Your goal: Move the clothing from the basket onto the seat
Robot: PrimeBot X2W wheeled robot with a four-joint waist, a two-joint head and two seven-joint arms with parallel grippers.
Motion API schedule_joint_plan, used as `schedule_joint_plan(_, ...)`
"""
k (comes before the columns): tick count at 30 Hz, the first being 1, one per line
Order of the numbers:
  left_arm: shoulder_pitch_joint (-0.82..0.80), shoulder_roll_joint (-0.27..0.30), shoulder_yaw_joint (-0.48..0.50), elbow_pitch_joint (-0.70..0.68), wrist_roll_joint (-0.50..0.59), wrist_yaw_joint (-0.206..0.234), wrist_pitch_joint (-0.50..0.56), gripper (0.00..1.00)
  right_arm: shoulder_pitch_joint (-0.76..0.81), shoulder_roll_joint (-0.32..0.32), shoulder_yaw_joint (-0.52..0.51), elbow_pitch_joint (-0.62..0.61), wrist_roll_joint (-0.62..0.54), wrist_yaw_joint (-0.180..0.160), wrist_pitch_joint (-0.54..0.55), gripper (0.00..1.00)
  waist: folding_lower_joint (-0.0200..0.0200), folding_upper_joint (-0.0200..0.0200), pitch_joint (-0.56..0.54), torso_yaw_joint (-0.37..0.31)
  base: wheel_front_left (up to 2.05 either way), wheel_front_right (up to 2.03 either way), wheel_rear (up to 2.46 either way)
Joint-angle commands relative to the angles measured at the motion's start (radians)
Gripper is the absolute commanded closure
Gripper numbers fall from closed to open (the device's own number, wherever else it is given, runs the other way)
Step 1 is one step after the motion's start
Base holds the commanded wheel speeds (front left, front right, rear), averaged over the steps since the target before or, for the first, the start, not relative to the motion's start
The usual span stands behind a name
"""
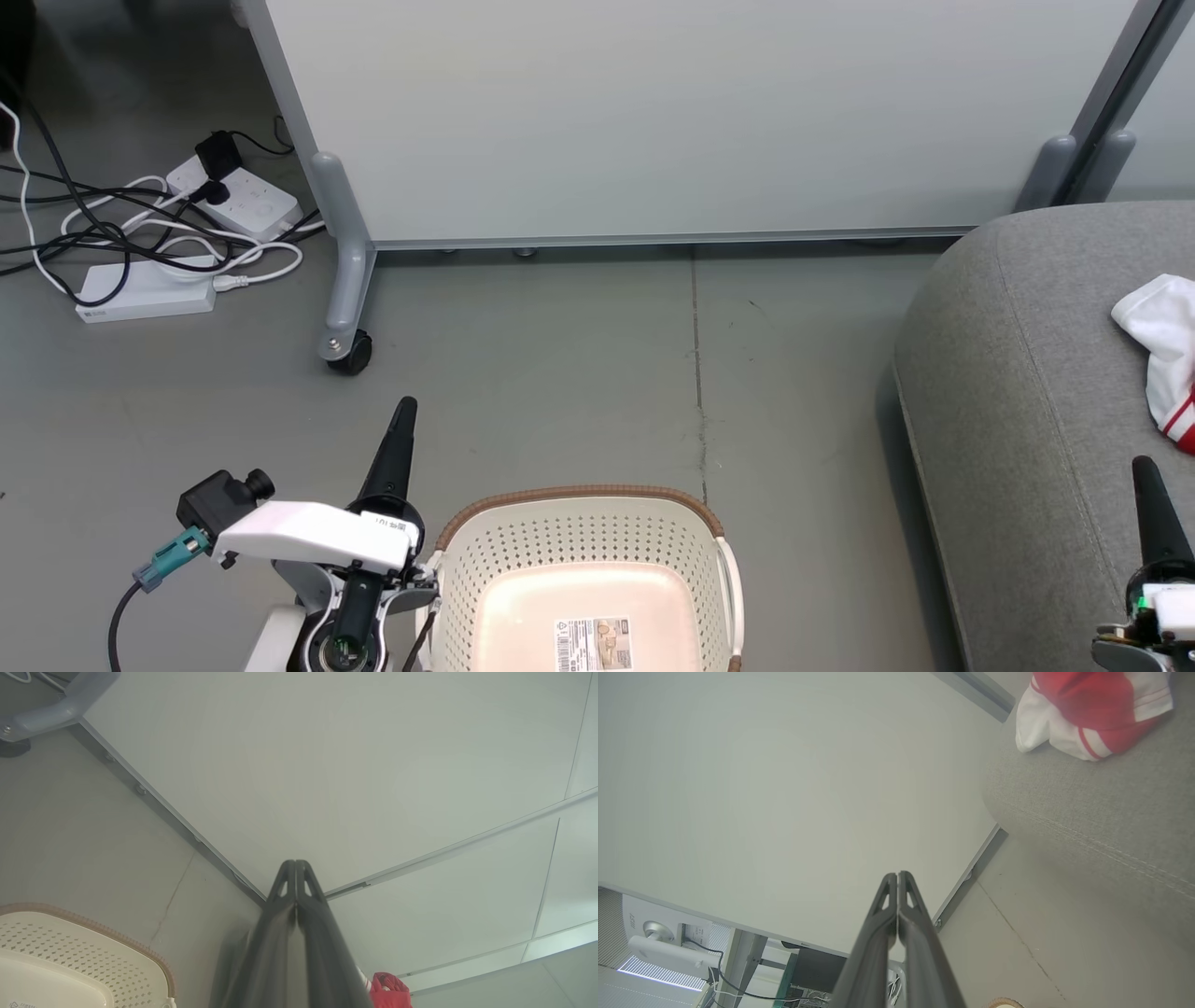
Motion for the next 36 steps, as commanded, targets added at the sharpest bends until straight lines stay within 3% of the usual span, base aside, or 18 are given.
schedule_joint_plan(1, -0.035, 0.003, 0.008, -0.001, -0.030, -0.008, 0.009, 1.00, 0.001, -0.004, -0.013, -0.008, 0.032, 0.001, 0.010, 1.00, 0.0000, 0.0000, -0.001, -0.002, 0.00, 0.00, 0.00)
schedule_joint_plan(36, -0.093, 0.003, 0.035, 0.063, -0.306, -0.028, 0.075, 1.00, 0.019, -0.004, -0.083, 0.001, 0.340, 0.001, 0.091, 1.00, 0.0000, 0.0000, -0.020, -0.033, 0.00, 0.00, 0.00)
